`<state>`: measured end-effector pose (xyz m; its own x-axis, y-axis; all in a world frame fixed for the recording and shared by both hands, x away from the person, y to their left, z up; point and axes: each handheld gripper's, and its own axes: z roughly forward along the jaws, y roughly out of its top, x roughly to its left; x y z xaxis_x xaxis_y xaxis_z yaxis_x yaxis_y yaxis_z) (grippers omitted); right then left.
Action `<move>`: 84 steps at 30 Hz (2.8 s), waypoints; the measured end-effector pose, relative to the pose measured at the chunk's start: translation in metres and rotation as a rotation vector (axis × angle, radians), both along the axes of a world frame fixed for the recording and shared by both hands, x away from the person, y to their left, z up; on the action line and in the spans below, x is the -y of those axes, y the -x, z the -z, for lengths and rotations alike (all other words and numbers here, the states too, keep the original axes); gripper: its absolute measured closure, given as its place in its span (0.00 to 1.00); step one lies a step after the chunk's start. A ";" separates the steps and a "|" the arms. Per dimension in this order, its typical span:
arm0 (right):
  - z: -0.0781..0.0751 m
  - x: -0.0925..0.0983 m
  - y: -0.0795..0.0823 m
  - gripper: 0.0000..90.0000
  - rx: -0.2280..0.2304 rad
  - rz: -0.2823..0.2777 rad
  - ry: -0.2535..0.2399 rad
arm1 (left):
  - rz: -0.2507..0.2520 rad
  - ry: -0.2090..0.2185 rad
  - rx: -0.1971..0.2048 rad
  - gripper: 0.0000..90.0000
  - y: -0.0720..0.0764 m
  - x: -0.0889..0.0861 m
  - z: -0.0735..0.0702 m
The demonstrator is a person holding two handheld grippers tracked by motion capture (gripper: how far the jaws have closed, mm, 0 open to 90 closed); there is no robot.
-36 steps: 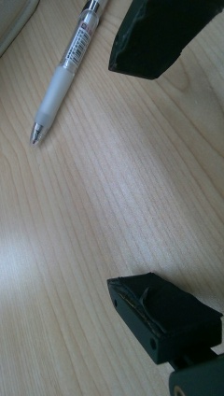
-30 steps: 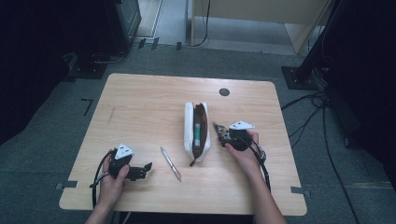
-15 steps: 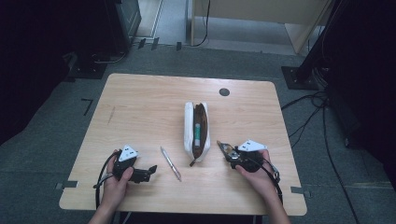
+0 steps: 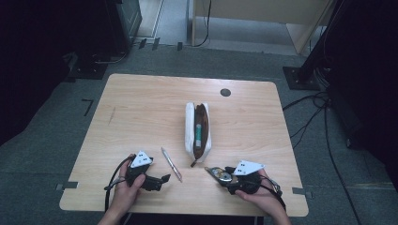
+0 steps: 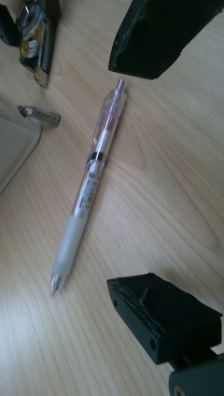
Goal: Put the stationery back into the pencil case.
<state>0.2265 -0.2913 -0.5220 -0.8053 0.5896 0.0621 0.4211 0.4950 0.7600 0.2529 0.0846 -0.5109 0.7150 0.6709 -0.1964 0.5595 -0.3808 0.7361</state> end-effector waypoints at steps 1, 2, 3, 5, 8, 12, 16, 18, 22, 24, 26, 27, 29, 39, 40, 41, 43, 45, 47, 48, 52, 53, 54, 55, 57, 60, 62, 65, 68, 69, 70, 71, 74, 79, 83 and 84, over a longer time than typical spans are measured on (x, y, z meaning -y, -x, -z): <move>0.000 -0.006 0.001 0.46 -0.003 -0.024 0.000 | 0.012 0.000 0.005 0.01 0.001 0.001 0.000; 0.000 -0.012 0.002 0.46 -0.002 -0.043 -0.001 | 0.035 0.019 0.010 0.02 0.002 0.001 0.000; 0.000 -0.017 0.002 0.46 -0.004 -0.062 -0.002 | 0.054 0.031 0.014 0.02 0.004 0.002 0.000; 0.000 -0.026 0.002 0.46 -0.004 -0.086 0.000 | 0.071 0.031 0.026 0.02 0.006 0.005 -0.001; 0.000 -0.041 0.000 0.46 -0.002 -0.117 0.001 | 0.074 0.008 0.026 0.09 0.008 0.009 0.000; -0.001 -0.056 -0.002 0.46 0.000 -0.147 0.002 | 0.096 0.015 0.019 0.26 0.010 0.008 0.001; 0.000 -0.062 -0.002 0.46 0.006 -0.164 0.001 | 0.147 0.053 0.026 0.39 0.012 0.011 -0.003; -0.001 -0.061 -0.002 0.46 -0.001 -0.163 0.003 | 0.159 0.055 0.028 0.45 0.012 0.015 -0.004; -0.001 -0.051 -0.002 0.46 -0.002 -0.160 0.008 | 0.187 0.045 0.041 0.51 0.013 0.028 -0.006; -0.001 -0.045 -0.002 0.46 0.000 -0.155 0.011 | 0.195 0.038 0.042 0.53 0.014 0.033 -0.007; -0.001 -0.041 -0.002 0.46 0.001 -0.149 0.015 | 0.207 0.031 0.042 0.54 0.016 0.040 -0.007; -0.001 -0.038 -0.002 0.46 0.005 -0.145 0.016 | 0.214 0.035 0.042 0.55 0.016 0.044 -0.007; -0.001 -0.032 -0.002 0.46 0.003 -0.141 0.010 | 0.227 0.043 0.039 0.55 0.018 0.053 -0.007; -0.001 -0.002 -0.001 0.46 -0.029 -0.162 -0.019 | 0.219 0.000 0.012 0.58 0.020 0.098 0.004; 0.000 -0.002 -0.001 0.46 -0.024 -0.164 -0.021 | 0.214 -0.014 0.019 0.60 0.020 0.100 0.004; 0.000 -0.001 0.000 0.46 -0.020 -0.171 -0.020 | 0.210 -0.018 0.022 0.61 0.019 0.101 0.004; 0.000 -0.002 0.001 0.46 -0.018 -0.177 -0.019 | 0.206 -0.028 0.022 0.66 0.019 0.104 0.004; 0.000 -0.004 0.002 0.46 -0.020 -0.192 -0.024 | 0.212 -0.045 0.027 0.69 0.019 0.106 0.005; 0.000 -0.008 0.003 0.46 -0.018 -0.204 -0.020 | 0.228 -0.058 0.035 0.72 0.020 0.107 0.005; 0.000 -0.009 0.003 0.46 -0.015 -0.206 -0.018 | 0.238 -0.064 0.037 0.72 0.020 0.108 0.005; 0.001 -0.011 0.004 0.46 -0.010 -0.211 -0.016 | 0.279 -0.071 0.038 0.73 0.021 0.109 0.005; 0.001 -0.011 0.004 0.46 -0.005 -0.214 -0.013 | 0.284 -0.069 0.038 0.73 0.021 0.108 0.005; 0.001 -0.012 0.004 0.46 -0.004 -0.214 -0.013 | 0.289 -0.069 0.038 0.73 0.021 0.108 0.005; 0.001 -0.012 0.004 0.46 -0.006 -0.213 -0.015 | 0.295 -0.070 0.044 0.73 0.022 0.108 0.005; 0.001 -0.013 0.004 0.46 -0.003 -0.215 -0.013 | 0.299 -0.073 0.053 0.73 0.022 0.108 0.005; 0.001 -0.016 0.004 0.46 -0.003 -0.219 -0.013 | 0.285 -0.067 0.049 0.79 0.021 0.106 0.006; 0.001 -0.016 0.004 0.46 -0.003 -0.218 -0.012 | 0.283 -0.064 0.044 0.81 0.021 0.105 0.006; 0.001 -0.016 0.004 0.46 0.004 -0.219 -0.007 | 0.269 -0.073 0.052 0.86 0.021 0.104 0.005; 0.001 -0.015 0.003 0.46 0.005 -0.213 -0.007 | 0.264 -0.071 0.050 0.88 0.021 0.104 0.005; 0.001 -0.015 0.004 0.46 0.005 -0.214 -0.005 | 0.264 -0.071 0.048 0.88 0.021 0.104 0.005; 0.001 -0.015 0.004 0.46 0.006 -0.214 -0.004 | 0.264 -0.072 0.049 0.88 0.021 0.104 0.005; 0.001 -0.015 0.004 0.46 0.006 -0.214 -0.004 | 0.265 -0.071 0.053 0.89 0.021 0.104 0.005; 0.001 -0.015 0.004 0.46 0.006 -0.211 -0.004 | 0.266 -0.065 0.053 0.89 0.021 0.103 0.005; 0.001 -0.014 0.003 0.40 0.004 -0.182 0.000 | 0.260 -0.050 0.055 0.90 0.020 0.101 0.003; 0.001 -0.012 0.003 0.41 0.004 -0.167 -0.002 | 0.235 -0.030 0.050 1.00 0.016 0.095 0.000; 0.001 -0.011 0.003 0.41 0.007 -0.169 -0.003 | 0.237 -0.028 0.046 1.00 0.015 0.094 0.000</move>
<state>0.2236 -0.2798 -0.5229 -0.8932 0.4459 0.0578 0.3271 0.5561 0.7641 0.2375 -0.0095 -0.5105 0.8610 0.4878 -0.1441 0.4183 -0.5181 0.7460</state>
